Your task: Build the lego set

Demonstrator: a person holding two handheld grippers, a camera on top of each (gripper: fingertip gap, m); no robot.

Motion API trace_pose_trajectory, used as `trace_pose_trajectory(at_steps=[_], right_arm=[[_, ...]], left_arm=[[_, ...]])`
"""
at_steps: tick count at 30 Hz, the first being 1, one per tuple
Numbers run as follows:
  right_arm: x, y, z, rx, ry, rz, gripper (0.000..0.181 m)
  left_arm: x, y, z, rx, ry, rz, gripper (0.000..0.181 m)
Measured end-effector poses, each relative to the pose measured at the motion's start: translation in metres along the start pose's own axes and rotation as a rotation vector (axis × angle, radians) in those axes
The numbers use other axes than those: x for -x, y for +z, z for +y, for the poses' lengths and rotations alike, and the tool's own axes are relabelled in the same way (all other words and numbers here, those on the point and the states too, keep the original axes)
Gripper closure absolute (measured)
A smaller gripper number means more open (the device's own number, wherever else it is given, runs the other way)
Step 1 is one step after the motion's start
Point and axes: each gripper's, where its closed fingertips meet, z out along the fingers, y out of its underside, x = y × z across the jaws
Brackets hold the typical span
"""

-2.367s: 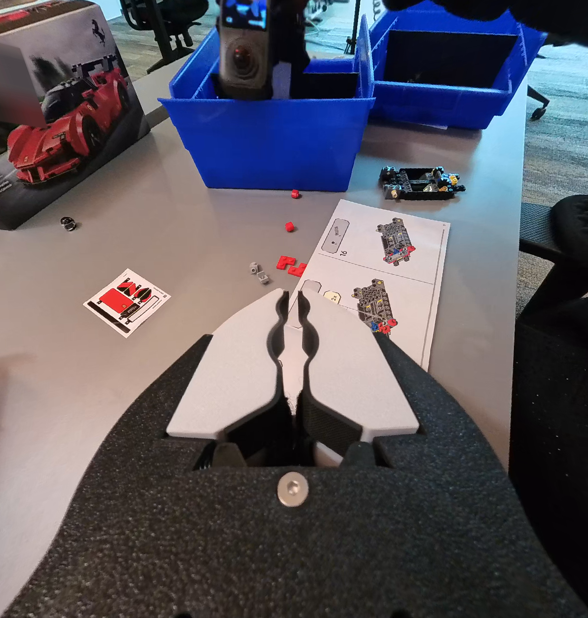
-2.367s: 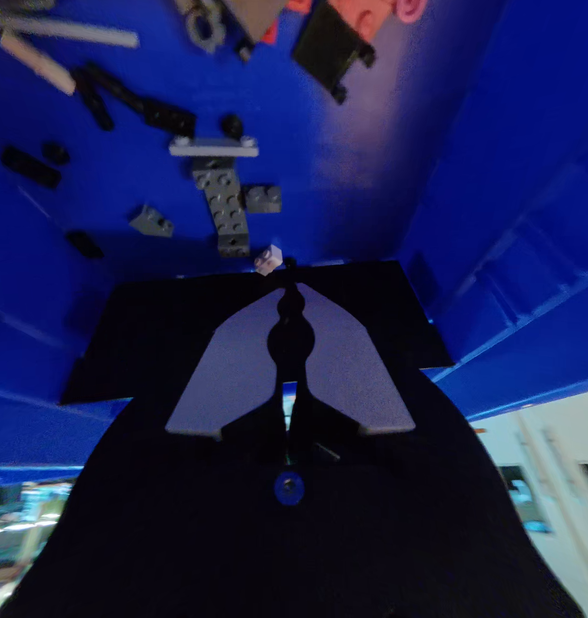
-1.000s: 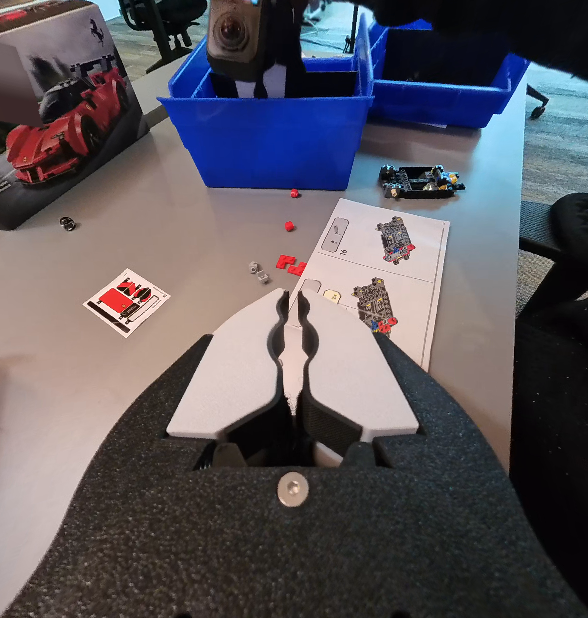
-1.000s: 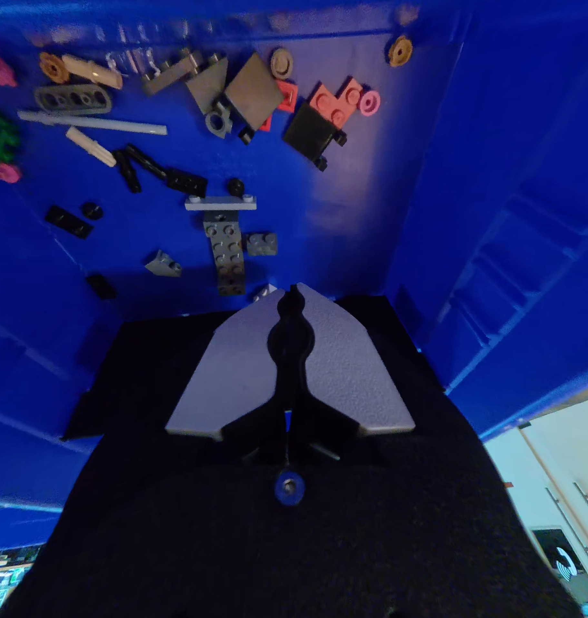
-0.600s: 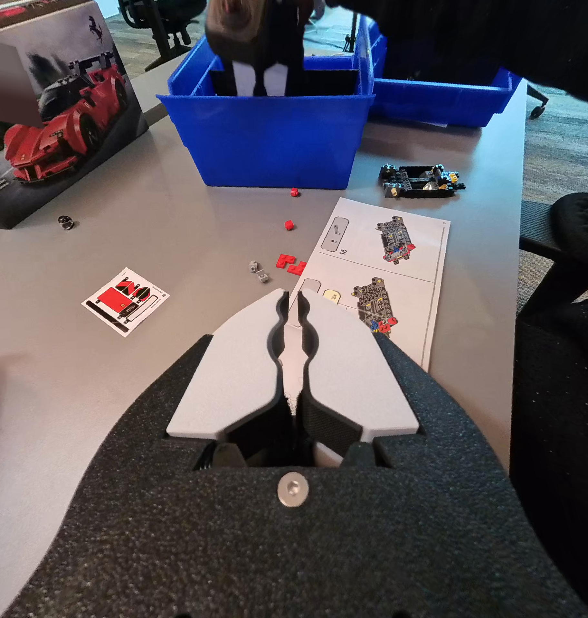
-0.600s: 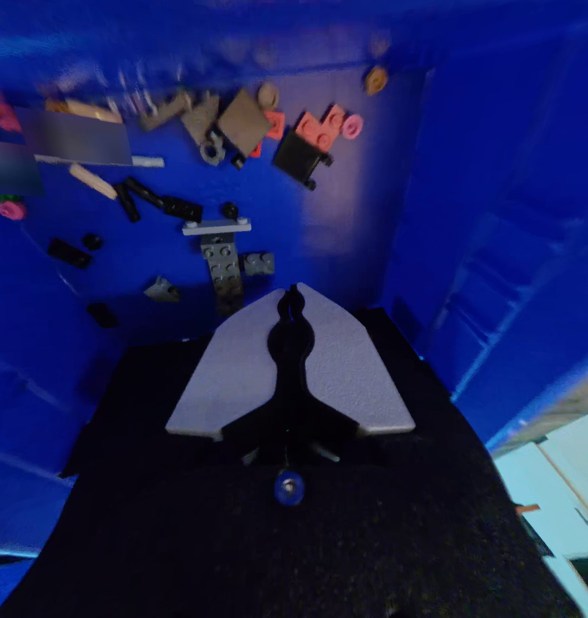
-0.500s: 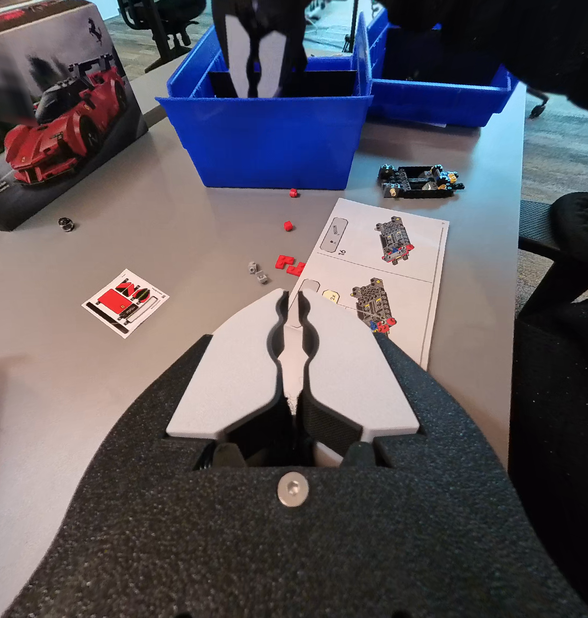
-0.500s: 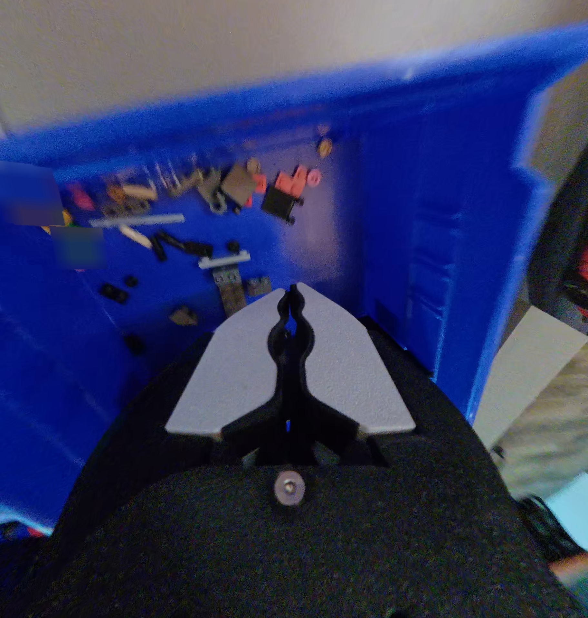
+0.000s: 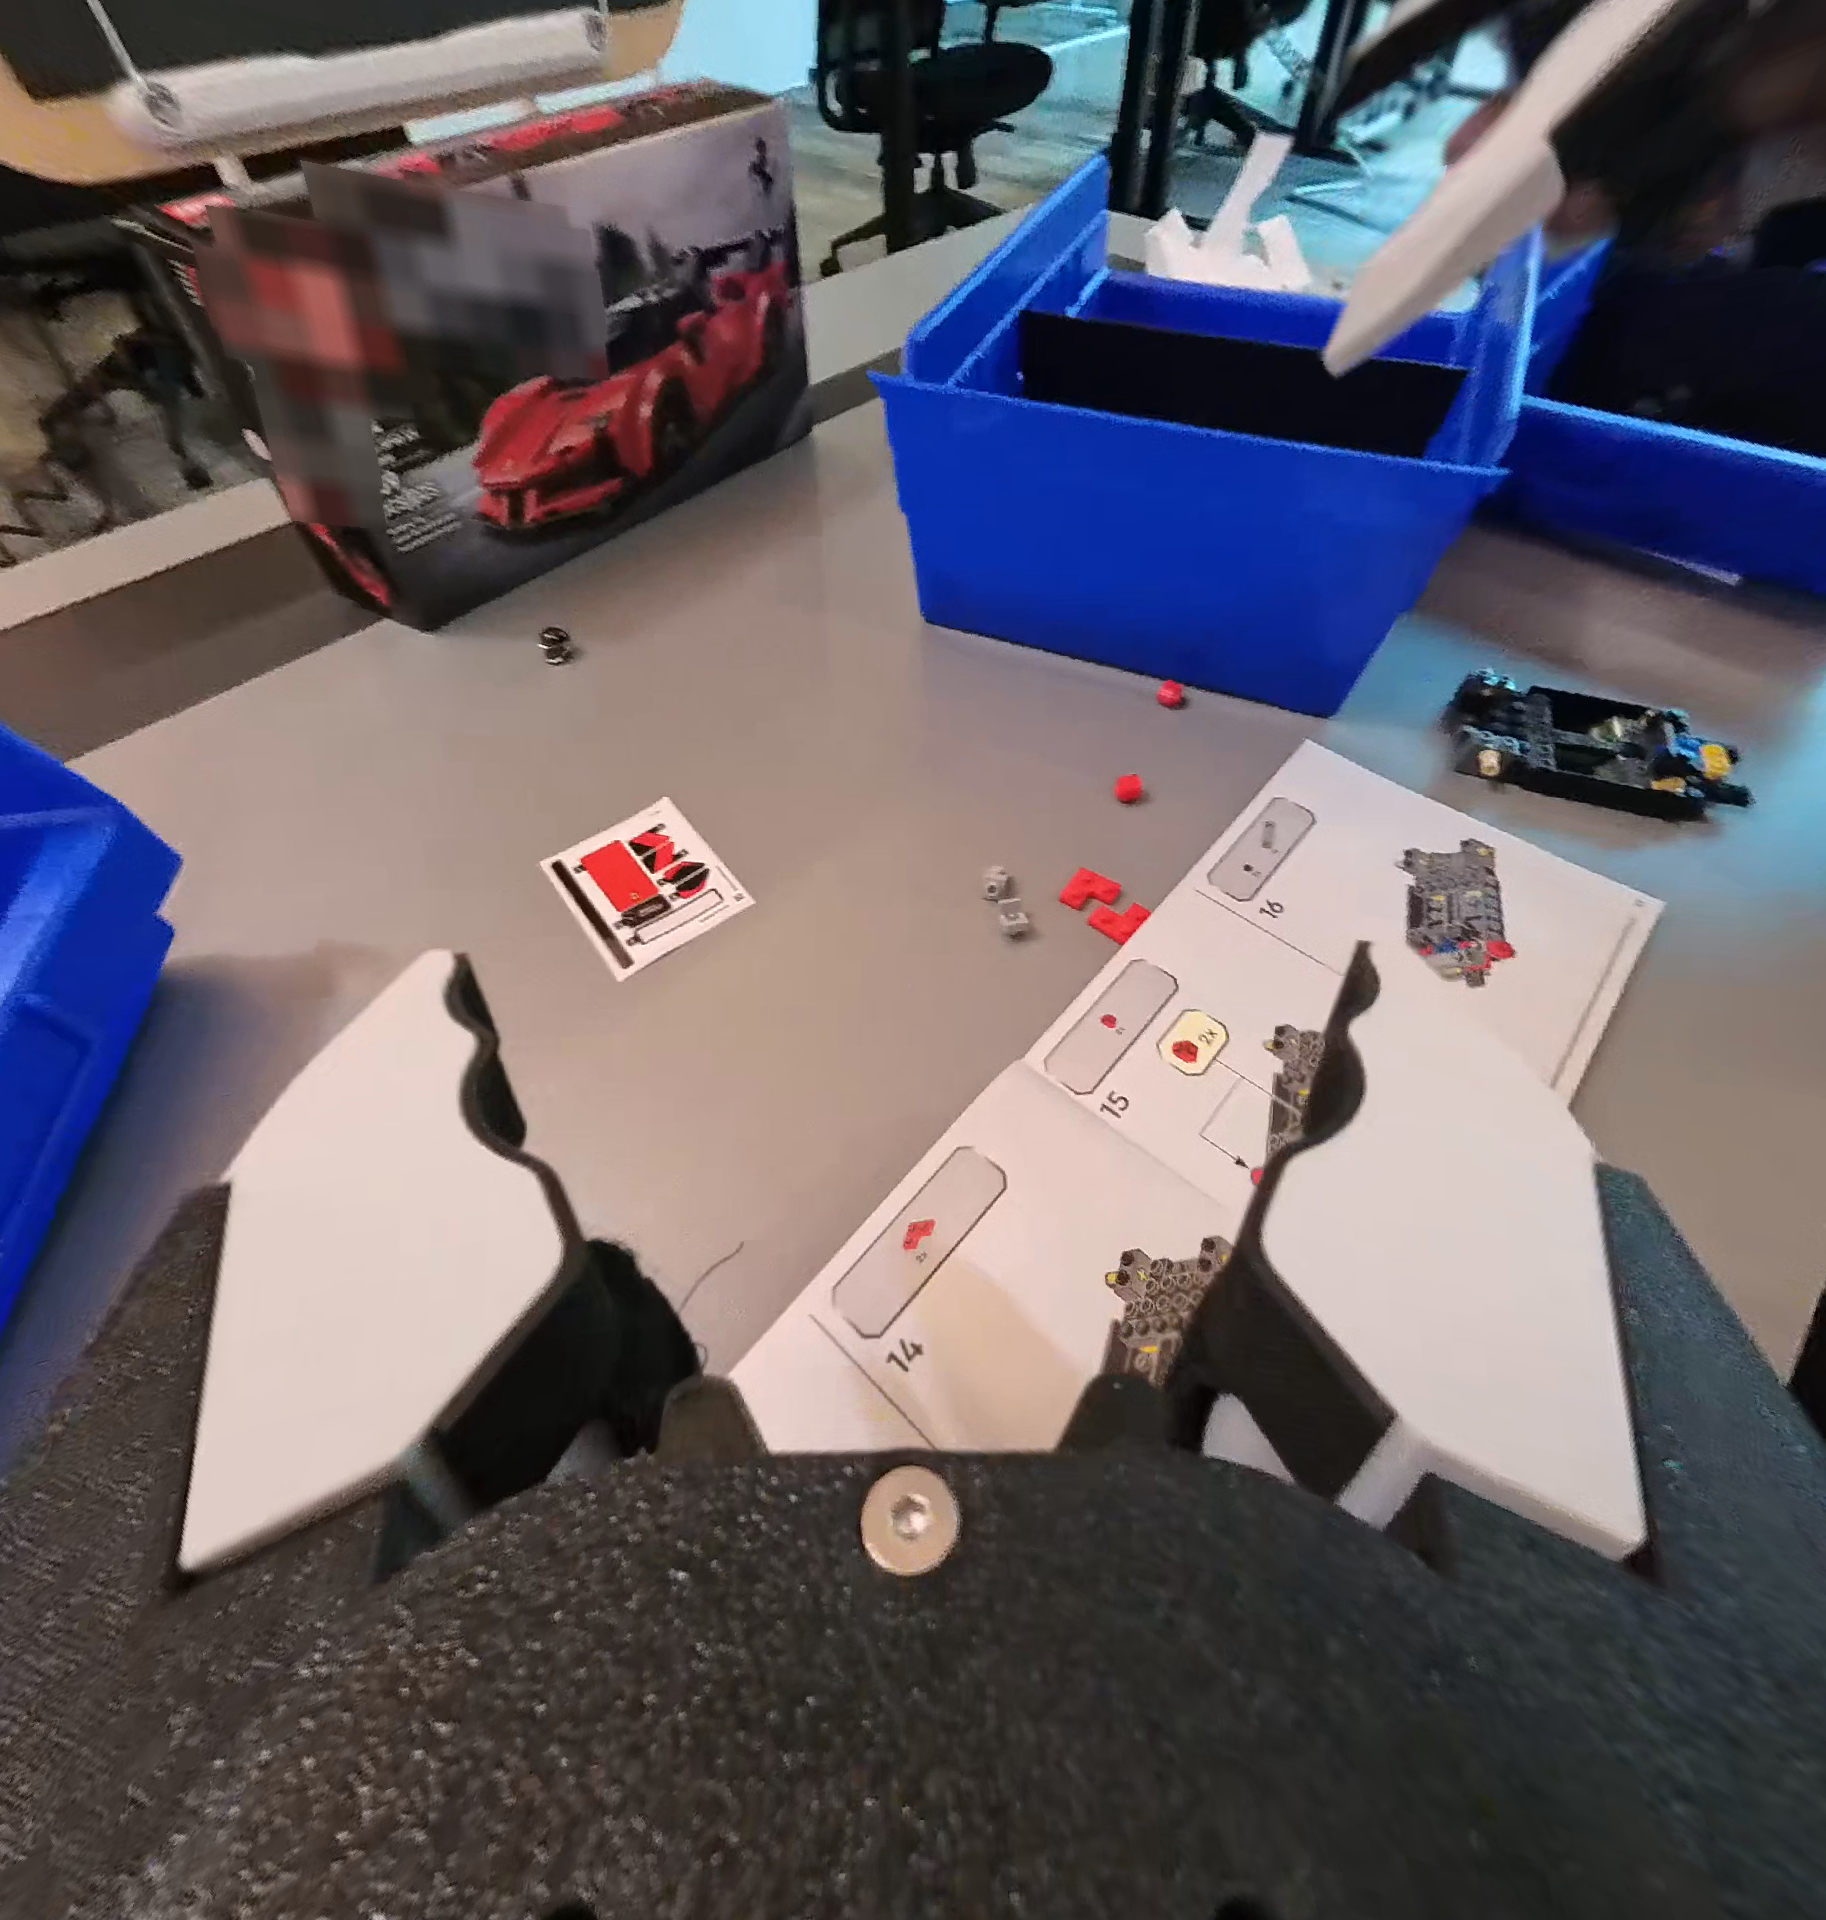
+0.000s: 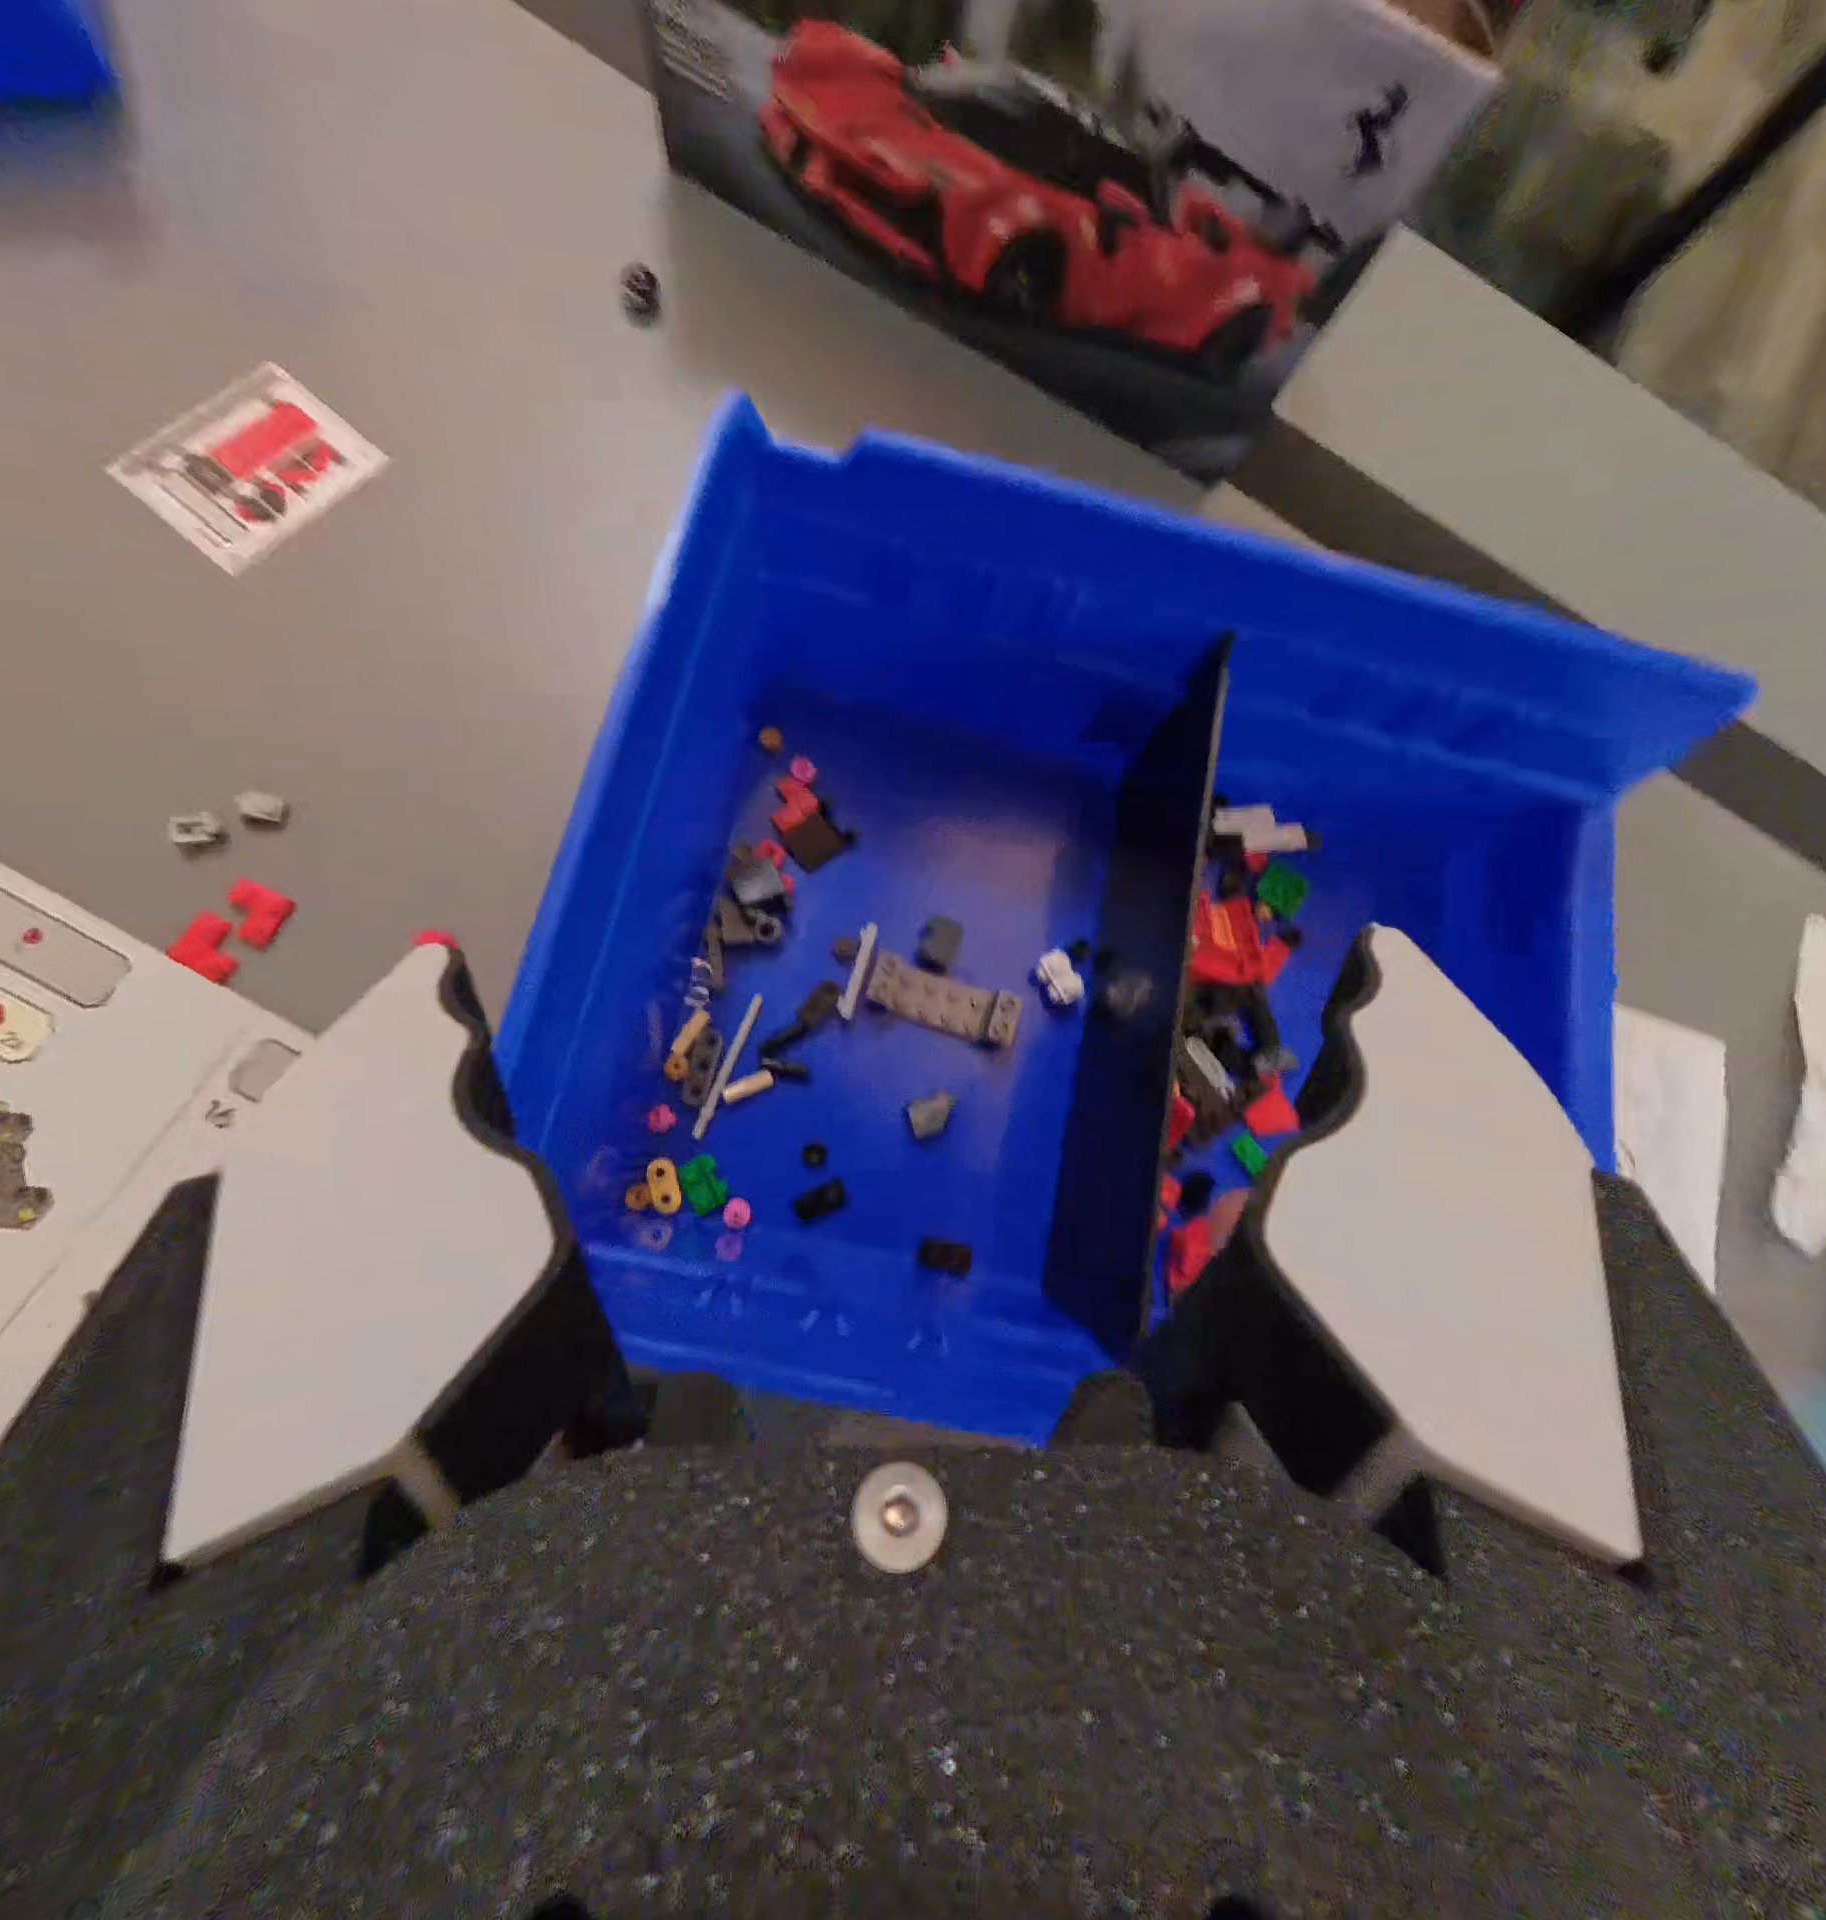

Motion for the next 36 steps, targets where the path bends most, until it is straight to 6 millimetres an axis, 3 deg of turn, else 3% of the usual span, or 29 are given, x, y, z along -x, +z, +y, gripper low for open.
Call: trace_pose_trajectory(at_steps=[3, 4, 6, 7, 8, 9, 10, 11, 12, 14, 17, 18, 19, 20, 21, 22, 24, 25, 27, 29, 30, 31, 32, 36], right_arm=[[-0.002, -0.008, 0.008, -0.026, 0.018, 0.084, 0.036], [0.000, -0.013, 0.006, -0.065, 0.004, 0.089, 0.055], [0.018, -0.028, -0.008, -0.229, -0.063, 0.016, 0.180], [0.024, -0.035, -0.016, -0.308, -0.063, 0.004, 0.181], [0.025, -0.040, -0.019, -0.343, -0.062, 0.022, 0.181], [0.025, -0.044, -0.020, -0.349, -0.067, 0.055, 0.168], [0.027, -0.045, -0.019, -0.340, -0.076, 0.085, 0.126], [0.028, -0.044, -0.015, -0.305, -0.080, 0.116, 0.072], [0.028, -0.042, -0.009, -0.250, -0.077, 0.154, 0.043], [0.034, -0.040, -0.002, -0.210, -0.096, 0.208, 0.034], [0.052, -0.046, -0.009, -0.324, -0.116, 0.262, 0.039], [0.058, -0.050, -0.013, -0.378, -0.124, 0.275, 0.048], [0.066, -0.056, -0.017, -0.444, -0.140, 0.272, 0.071], [0.074, -0.063, -0.022, -0.515, -0.161, 0.259, 0.111], [0.081, -0.069, -0.026, -0.580, -0.171, 0.243, 0.160], [0.087, -0.074, -0.029, -0.632, -0.164, 0.217, 0.181], [0.099, -0.077, -0.033, -0.684, -0.144, 0.135, 0.181], [0.105, -0.075, -0.033, -0.686, -0.147, 0.099, 0.181], [0.115, -0.071, -0.031, -0.689, -0.177, 0.050, 0.178], [0.131, -0.065, -0.029, -0.694, -0.213, -0.017, 0.159], [0.141, -0.061, -0.029, -0.690, -0.205, -0.062, 0.141], [0.150, -0.056, -0.030, -0.683, -0.163, -0.112, 0.095], [0.161, -0.051, -0.032, -0.669, -0.102, -0.176, 0.038], [0.197, -0.041, -0.034, -0.650, 0.032, -0.388, 0.035]], left_arm=[[0.002, -0.004, -0.006, -0.026, -0.012, -0.018, 0.037], [0.001, -0.007, -0.008, -0.040, 0.003, -0.010, 0.058], [-0.003, -0.020, -0.023, -0.157, 0.053, 0.006, 0.168], [0.000, -0.027, -0.033, -0.228, 0.029, -0.021, 0.178], [0.005, -0.031, -0.037, -0.244, 0.008, -0.042, 0.177], [0.010, -0.034, -0.037, -0.237, 0.001, -0.068, 0.167], [0.015, -0.035, -0.036, -0.215, -0.002, -0.099, 0.138], [0.020, -0.035, -0.032, -0.177, -0.004, -0.132, 0.098], [0.024, -0.034, -0.028, -0.133, -0.003, -0.156, 0.074], [0.025, -0.033, -0.027, -0.123, 0.011, -0.167, 0.060], [0.008, -0.037, -0.039, -0.224, 0.067, -0.110, 0.092], [0.004, -0.038, -0.041, -0.241, 0.098, -0.103, 0.125], [0.000, -0.039, -0.041, -0.243, 0.124, -0.097, 0.165], [0.000, -0.039, -0.040, -0.225, 0.119, -0.100, 0.181], [-0.001, -0.038, -0.039, -0.214, 0.115, -0.101, 0.181], [-0.003, -0.037, -0.038, -0.203, 0.121, -0.092, 0.181], [-0.002, -0.033, -0.031, -0.164, 0.132, -0.089, 0.181], [0.001, -0.030, -0.027, -0.136, 0.130, -0.098, 0.168], [0.008, -0.024, -0.018, -0.088, 0.123, -0.124, 0.113], [0.013, -0.017, -0.007, -0.024, 0.095, -0.134, 0.064], [0.017, -0.015, -0.003, 0.003, 0.072, -0.141, 0.047], [0.018, -0.014, -0.002, 0.013, 0.053, -0.141, 0.035], [0.017, -0.014, -0.002, 0.008, 0.058, -0.123, 0.035], [0.024, -0.024, 0.000, 0.024, 0.126, -0.126, 0.036]])
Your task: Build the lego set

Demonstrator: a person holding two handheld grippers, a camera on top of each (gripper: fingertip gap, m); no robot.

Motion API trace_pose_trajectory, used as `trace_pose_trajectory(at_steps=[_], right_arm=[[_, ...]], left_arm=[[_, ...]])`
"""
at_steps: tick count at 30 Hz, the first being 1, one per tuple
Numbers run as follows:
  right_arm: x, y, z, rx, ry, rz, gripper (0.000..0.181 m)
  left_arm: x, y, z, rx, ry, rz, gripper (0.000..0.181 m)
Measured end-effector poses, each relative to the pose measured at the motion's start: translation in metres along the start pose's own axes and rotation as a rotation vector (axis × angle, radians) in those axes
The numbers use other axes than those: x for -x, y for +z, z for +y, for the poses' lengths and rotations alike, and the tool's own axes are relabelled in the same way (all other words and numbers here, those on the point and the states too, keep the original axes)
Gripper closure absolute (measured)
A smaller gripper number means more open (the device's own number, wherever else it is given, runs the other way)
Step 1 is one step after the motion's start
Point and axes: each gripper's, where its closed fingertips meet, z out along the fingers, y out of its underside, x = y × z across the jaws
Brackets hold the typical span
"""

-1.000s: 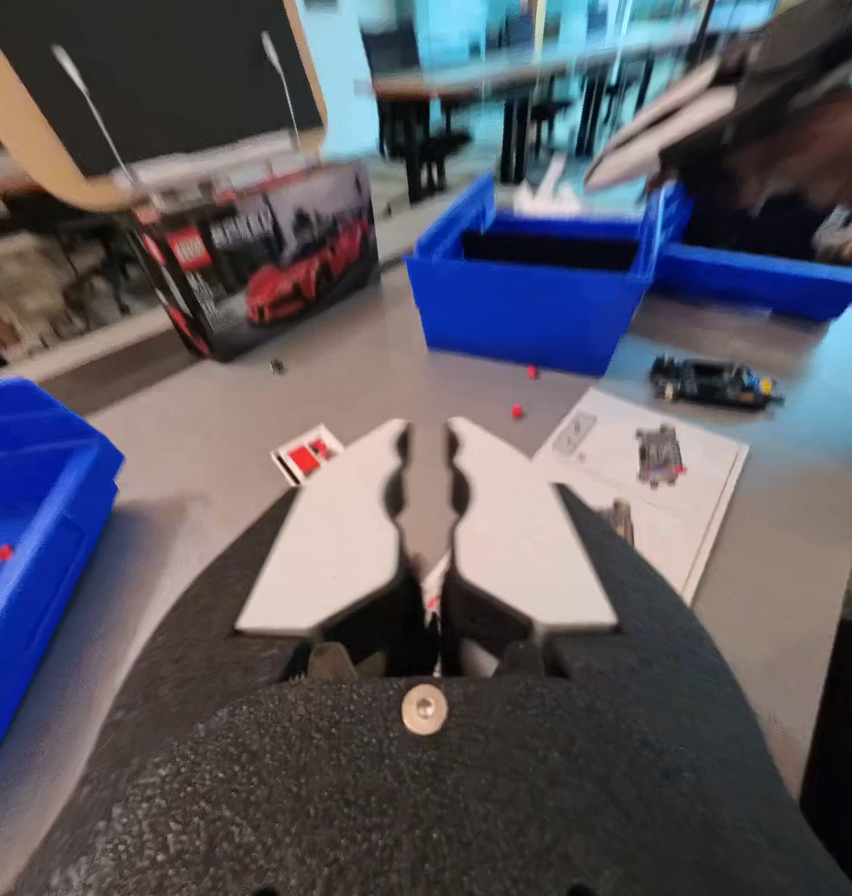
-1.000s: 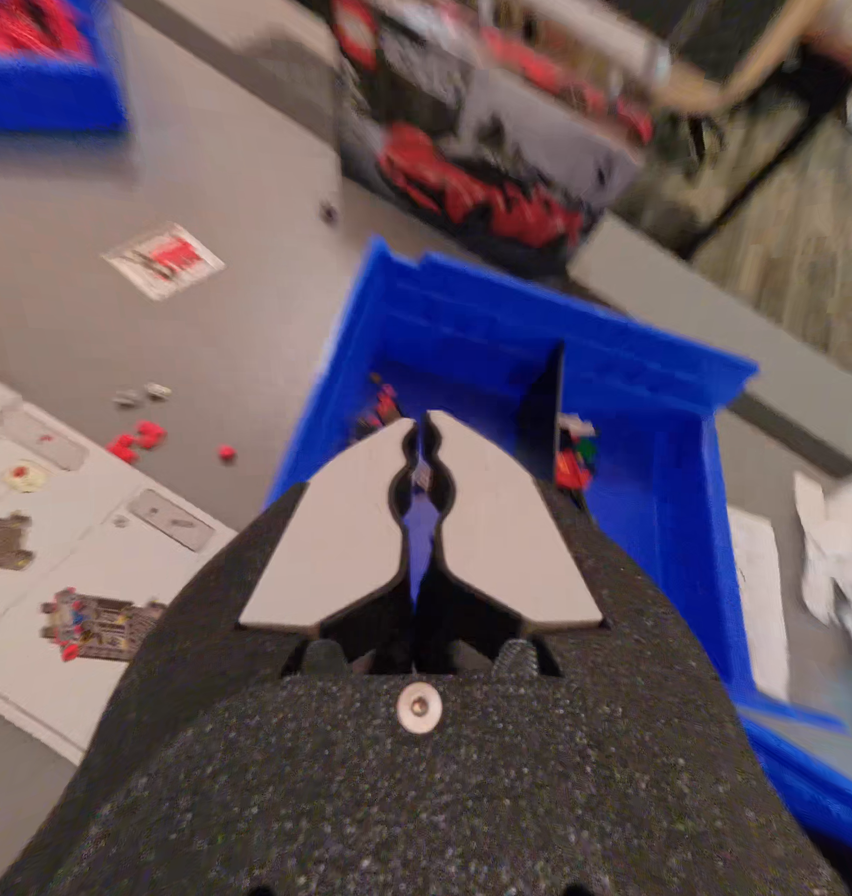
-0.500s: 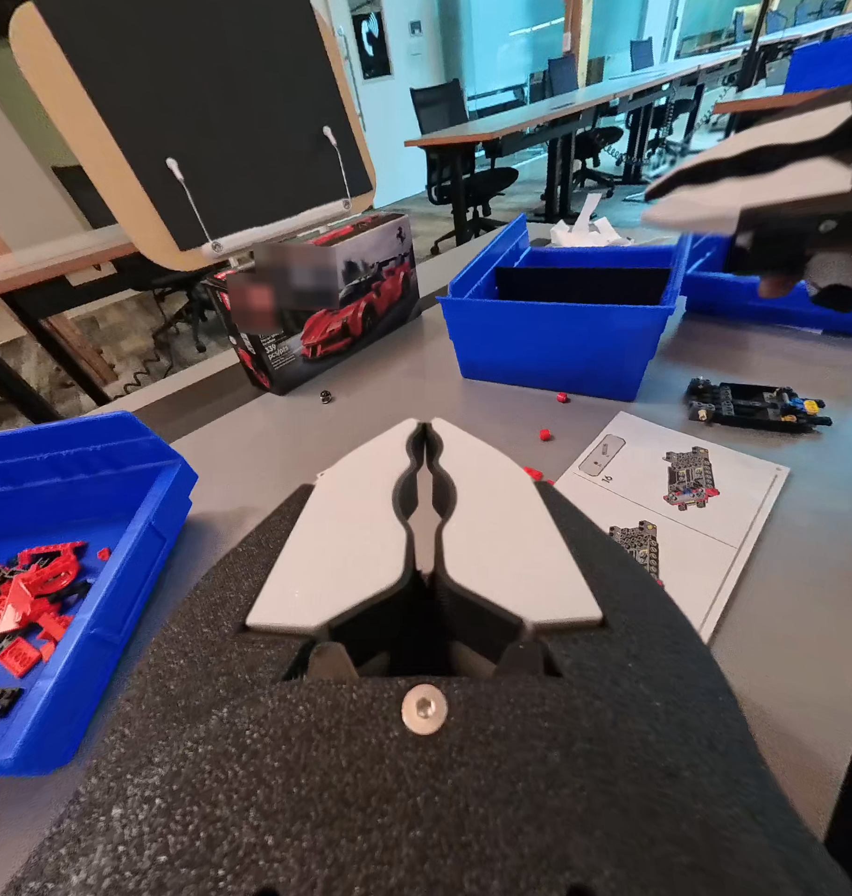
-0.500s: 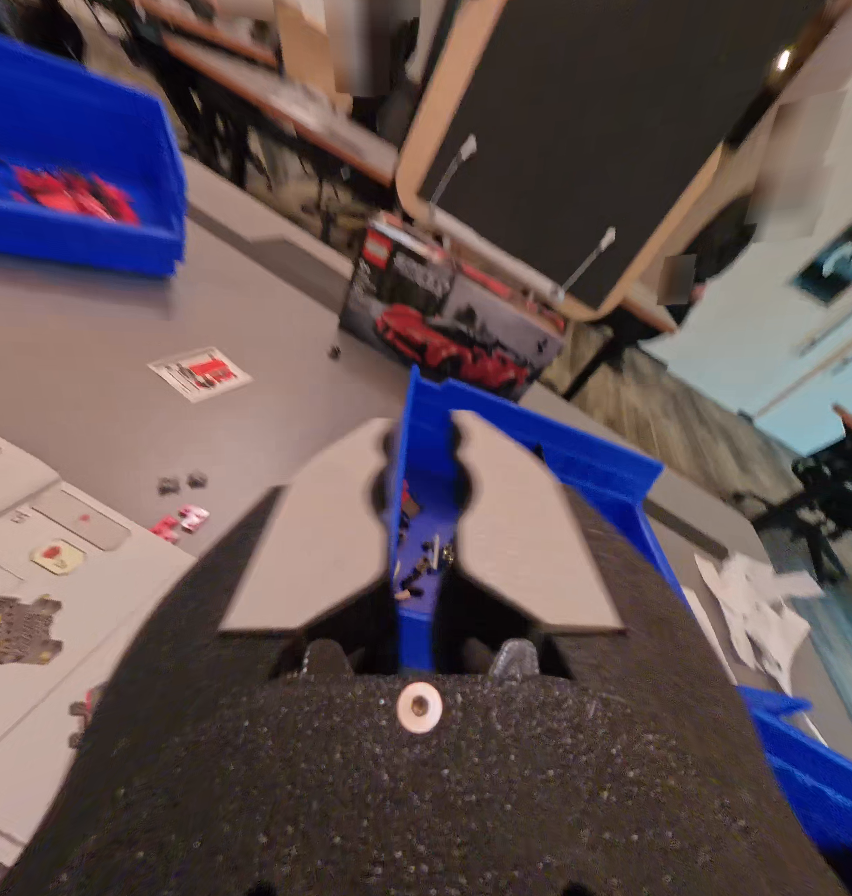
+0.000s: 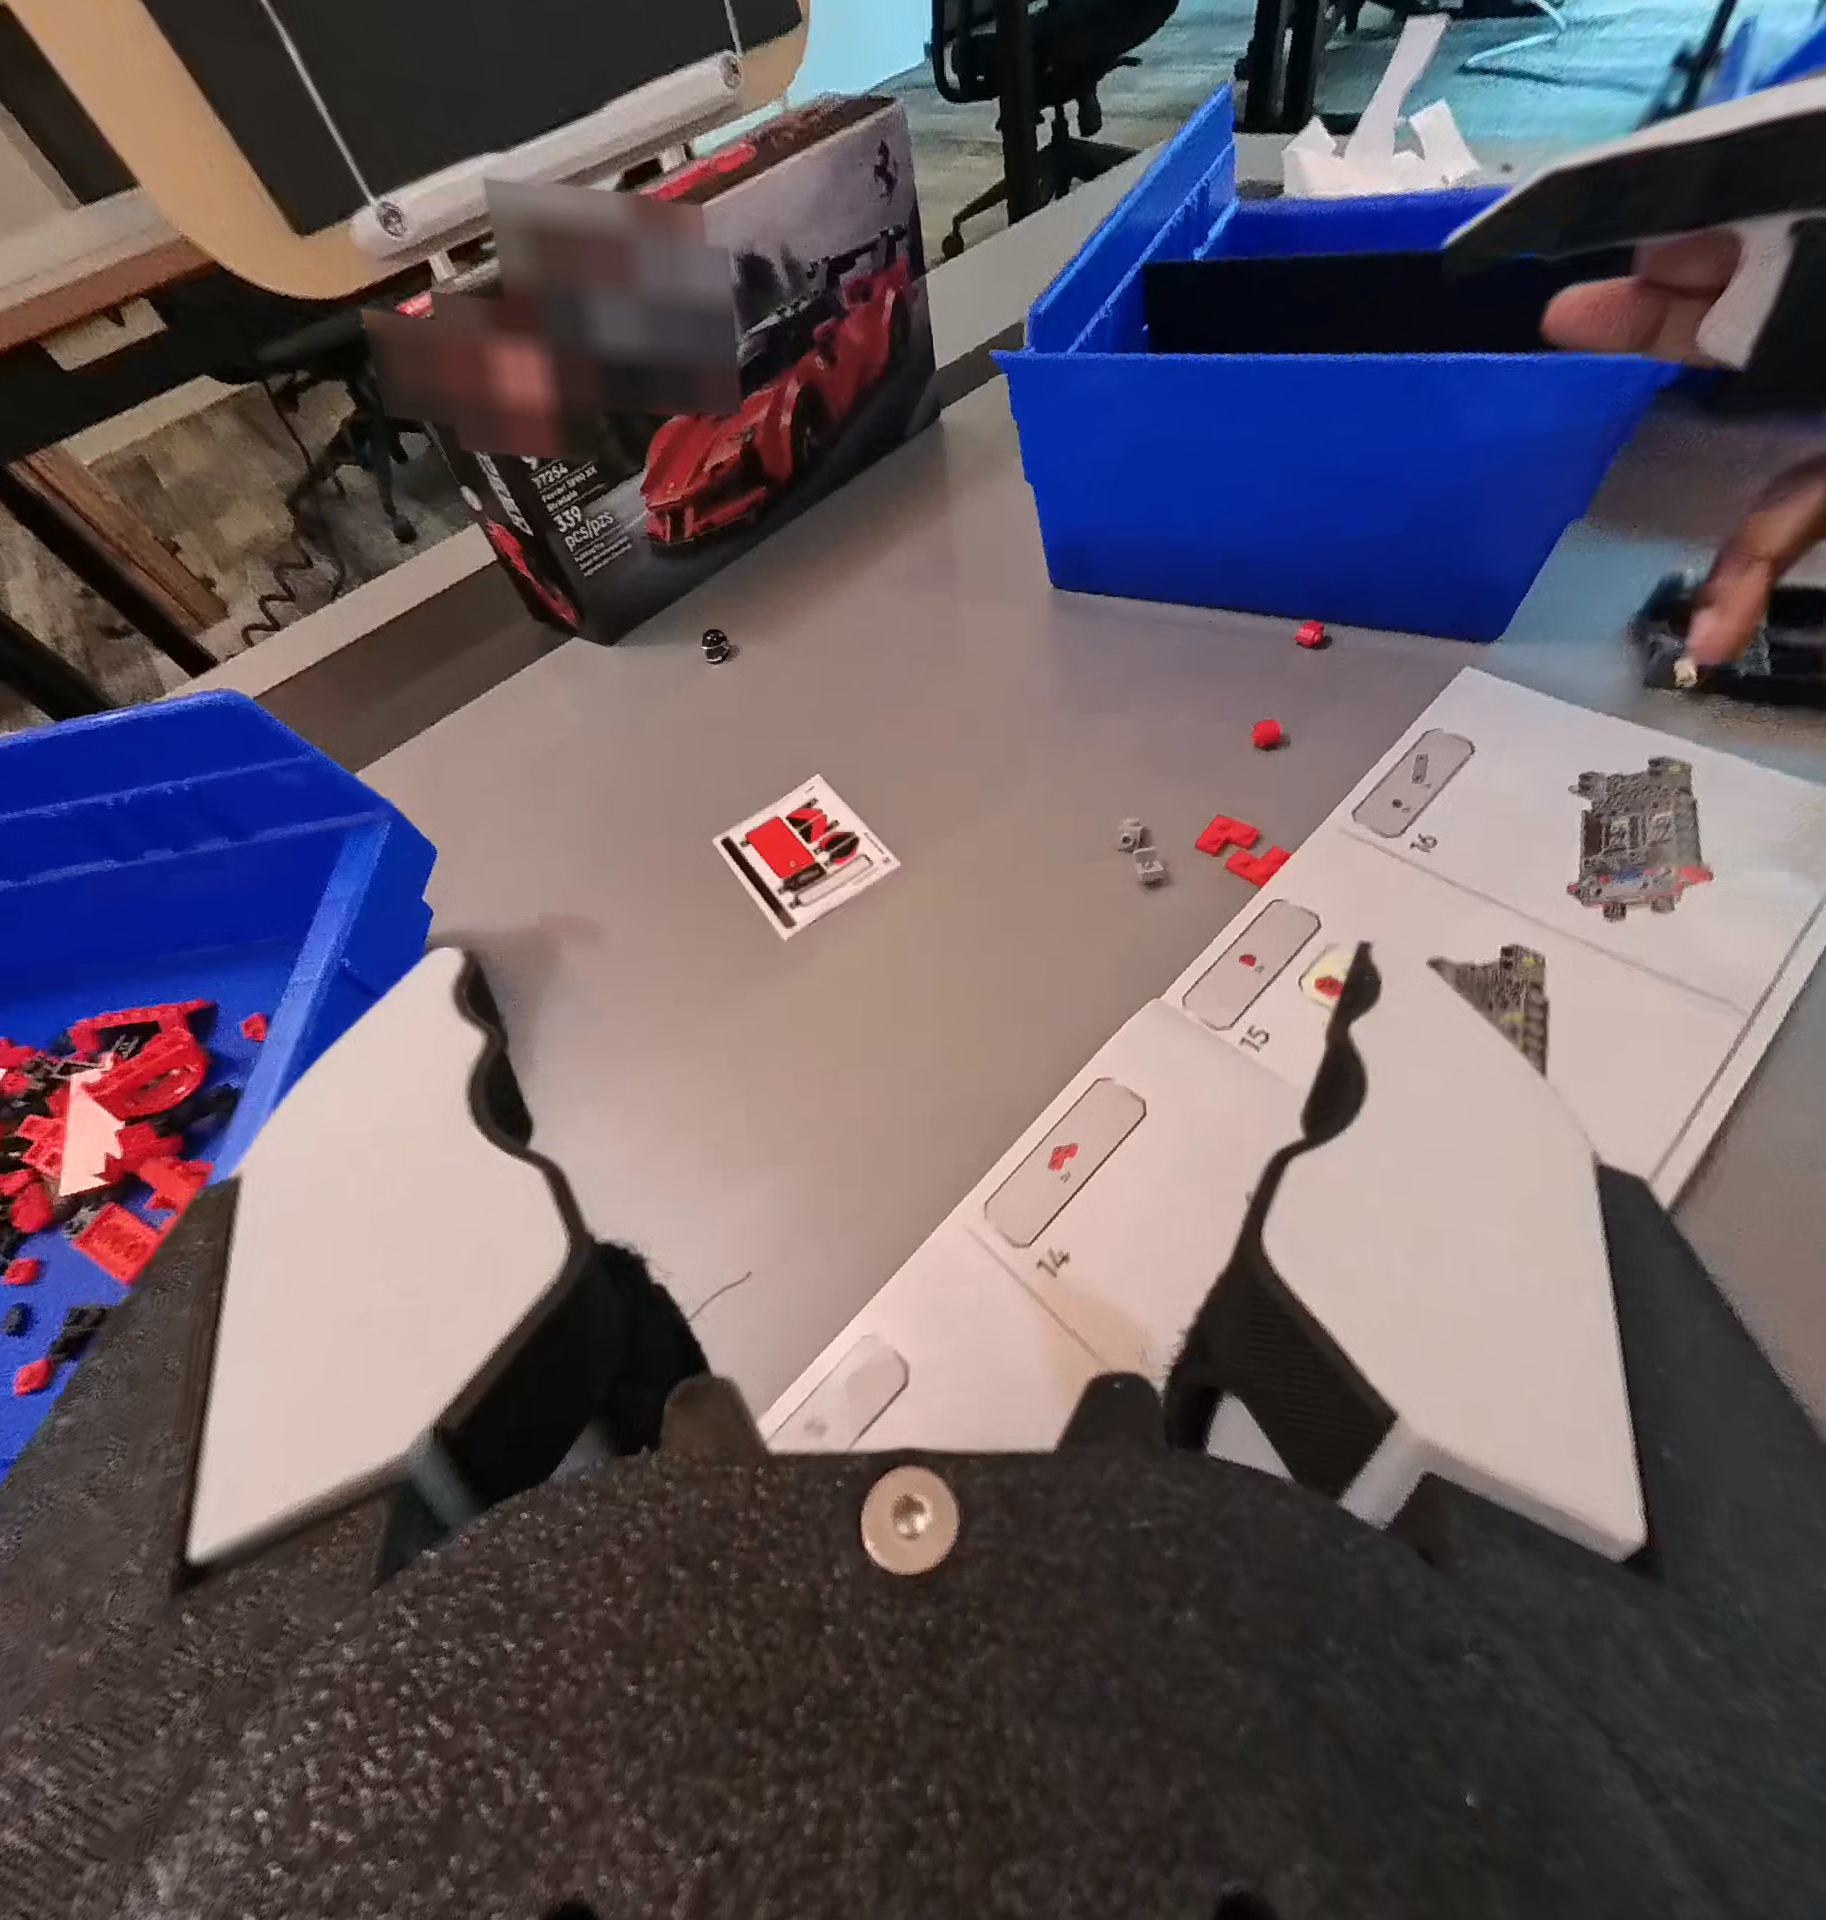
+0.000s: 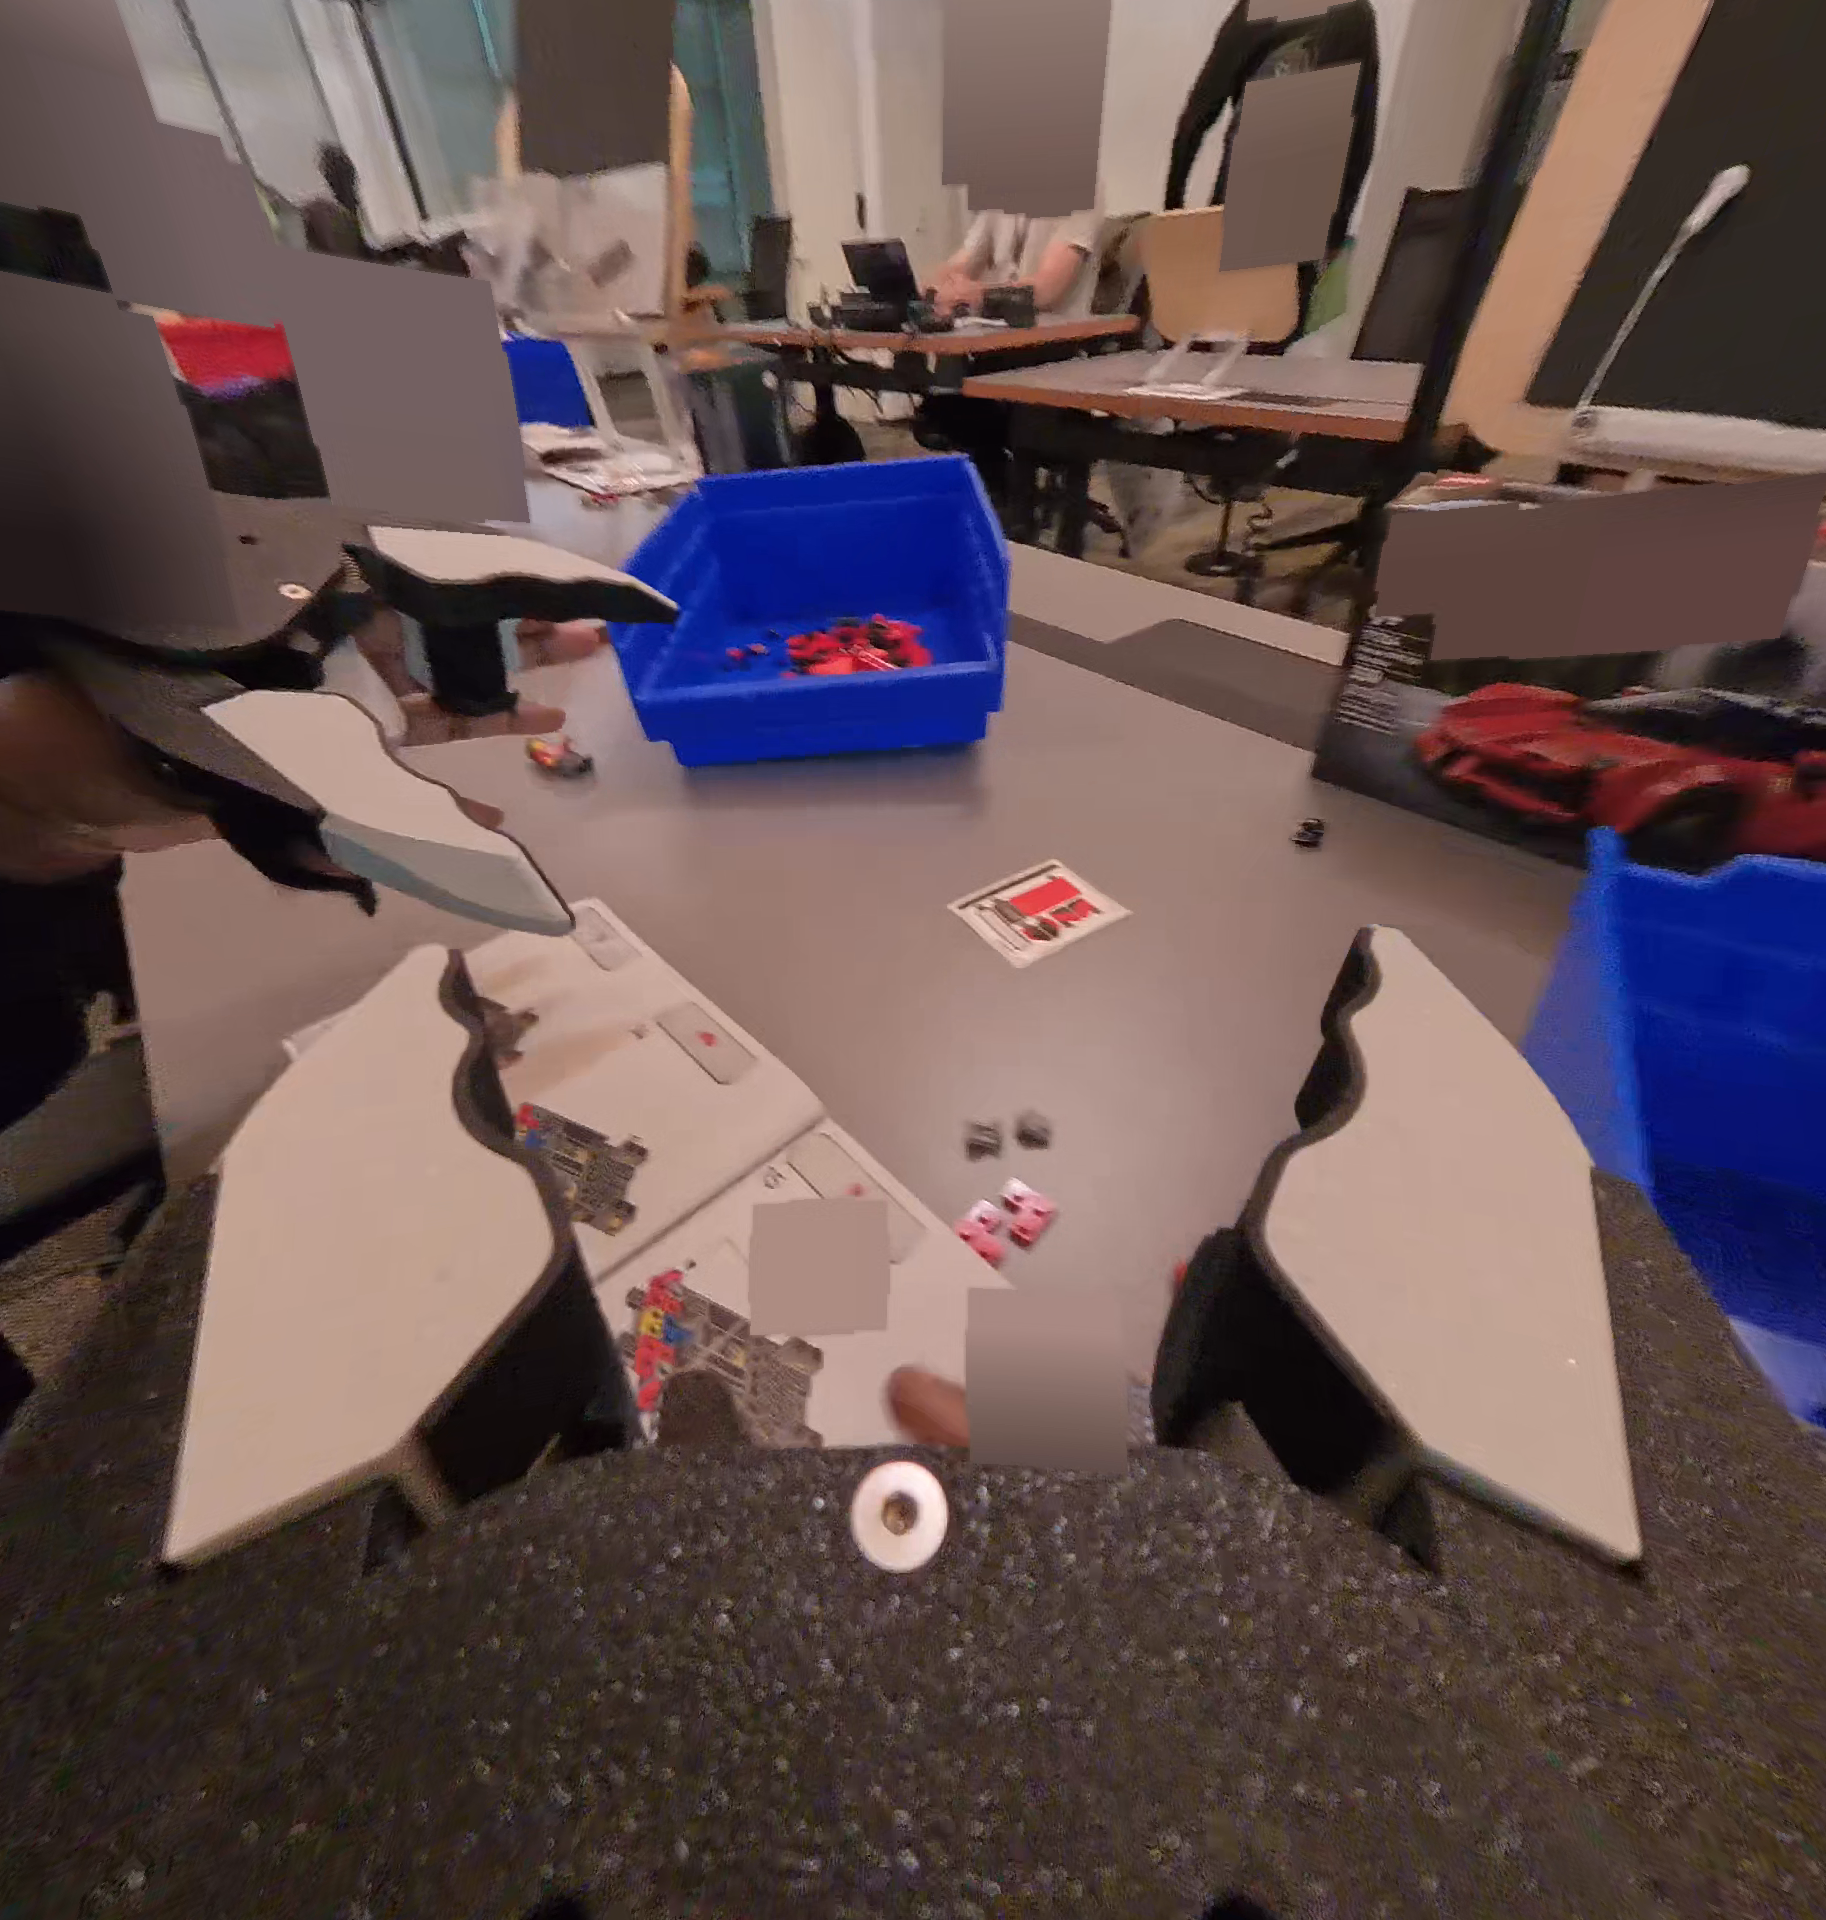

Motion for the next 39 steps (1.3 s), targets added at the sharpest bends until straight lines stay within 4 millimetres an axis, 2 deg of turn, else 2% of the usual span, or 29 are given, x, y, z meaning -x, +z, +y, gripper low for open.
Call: trace_pose_trajectory(at_steps=[1, 2, 3, 4, 5, 6, 7, 10, 12, 14, 17, 19, 22, 24, 27, 28, 30, 32, 34, 37, 39], right_arm=[[0.004, 0.003, 0.003, -0.001, -0.003, -0.015, 0.035], [0.007, 0.006, 0.008, 0.010, -0.025, -0.025, 0.039], [0.010, 0.007, 0.012, 0.020, -0.061, -0.031, 0.061], [0.013, 0.009, 0.015, 0.024, -0.102, -0.040, 0.090], [0.018, 0.009, 0.018, 0.030, -0.145, -0.055, 0.115], [0.023, 0.010, 0.023, 0.048, -0.194, -0.079, 0.152], [0.028, 0.011, 0.030, 0.079, -0.231, -0.097, 0.181], [0.036, 0.016, 0.053, 0.214, -0.230, -0.145, 0.181], [0.039, 0.017, 0.069, 0.301, -0.237, -0.179, 0.181], [0.045, 0.019, 0.088, 0.388, -0.231, -0.234, 0.181], [0.052, 0.027, 0.108, 0.462, -0.201, -0.280, 0.181], [0.054, 0.033, 0.115, 0.488, -0.183, -0.290, 0.181], [0.062, 0.041, 0.116, 0.472, -0.154, -0.305, 0.180], [0.066, 0.045, 0.117, 0.470, -0.165, -0.304, 0.178], [0.069, 0.046, 0.135, 0.568, -0.203, -0.304, 0.181], [0.069, 0.048, 0.134, 0.561, -0.197, -0.295, 0.181], [0.069, 0.048, 0.134, 0.566, -0.178, -0.286, 0.181], [0.069, 0.047, 0.134, 0.566, -0.175, -0.277, 0.181], [0.069, 0.046, 0.135, 0.566, -0.172, -0.275, 0.181], [0.069, 0.046, 0.135, 0.568, -0.162, -0.280, 0.181], [0.069, 0.046, 0.135, 0.569, -0.157, -0.283, 0.181]], left_arm=[[0.000, -0.004, 0.001, 0.010, 0.019, 0.017, 0.040], [0.001, -0.009, 0.002, 0.014, 0.047, 0.028, 0.053], [0.002, -0.014, 0.003, 0.012, 0.081, 0.038, 0.074], [0.004, -0.019, 0.004, 0.005, 0.112, 0.042, 0.104], [0.007, -0.024, 0.004, -0.004, 0.128, 0.033, 0.144], [0.011, -0.029, 0.003, -0.008, 0.106, 0.029, 0.181], [0.015, -0.032, 0.003, 0.002, 0.053, 0.036, 0.181], [0.015, -0.044, 0.008, 0.036, 0.026, 0.102, 0.181], [0.014, -0.047, 0.024, 0.119, 0.041, 0.148, 0.181], [0.019, -0.041, 0.041, 0.178, 0.035, 0.145, 0.181], [0.009, -0.027, 0.063, 0.252, -0.003, 0.242, 0.181], [0.011, -0.016, 0.075, 0.276, 0.010, 0.227, 0.181], [0.016, -0.004, 0.093, 0.335, 0.013, 0.200, 0.181], [0.013, -0.001, 0.101, 0.364, 0.017, 0.216, 0.181], [0.008, 0.000, 0.111, 0.415, 0.020, 0.252, 0.181], [0.006, 0.001, 0.115, 0.436, 0.020, 0.265, 0.181], [0.009, 0.002, 0.115, 0.425, 0.004, 0.260, 0.181], [0.022, 0.000, 0.100, 0.358, -0.034, 0.195, 0.180], [0.032, -0.012, 0.090, 0.320, -0.029, 0.166, 0.178], [0.044, -0.028, 0.096, 0.357, 0.012, 0.128, 0.177], [0.038, -0.031, 0.096, 0.343, 0.007, 0.184, 0.177]])
